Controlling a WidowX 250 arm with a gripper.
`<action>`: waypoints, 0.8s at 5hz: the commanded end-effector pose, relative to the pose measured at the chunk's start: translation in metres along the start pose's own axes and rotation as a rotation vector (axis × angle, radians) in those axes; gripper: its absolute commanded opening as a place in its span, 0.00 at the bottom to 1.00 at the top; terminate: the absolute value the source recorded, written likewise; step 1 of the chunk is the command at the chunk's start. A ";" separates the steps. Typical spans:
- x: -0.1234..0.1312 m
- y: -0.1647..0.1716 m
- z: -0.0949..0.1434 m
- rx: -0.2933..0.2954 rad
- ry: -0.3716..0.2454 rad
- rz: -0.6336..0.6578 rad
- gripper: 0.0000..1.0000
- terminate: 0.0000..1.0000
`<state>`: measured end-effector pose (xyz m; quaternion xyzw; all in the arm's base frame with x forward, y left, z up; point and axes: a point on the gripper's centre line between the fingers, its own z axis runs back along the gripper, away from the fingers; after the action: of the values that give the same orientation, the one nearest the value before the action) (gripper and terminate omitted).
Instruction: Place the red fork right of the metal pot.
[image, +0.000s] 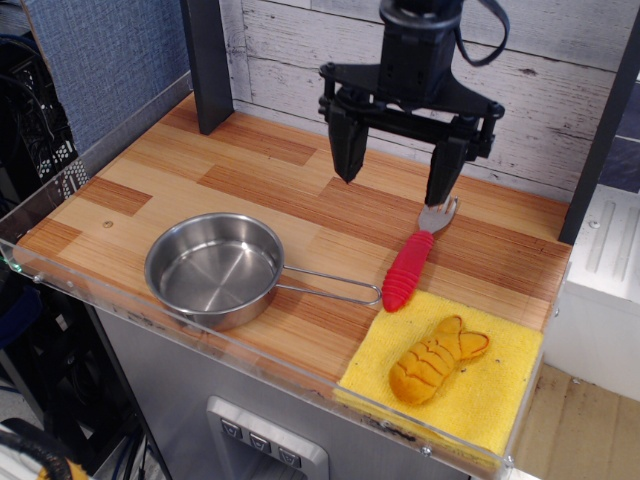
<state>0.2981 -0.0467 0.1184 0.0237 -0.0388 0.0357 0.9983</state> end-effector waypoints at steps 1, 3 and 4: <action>-0.009 0.006 0.017 -0.054 -0.069 -0.024 1.00 0.00; -0.007 0.009 0.013 -0.050 0.055 -0.167 1.00 0.00; -0.007 0.009 0.013 -0.050 0.055 -0.167 1.00 0.00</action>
<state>0.2923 -0.0431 0.1196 0.0036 0.0143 -0.0498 0.9987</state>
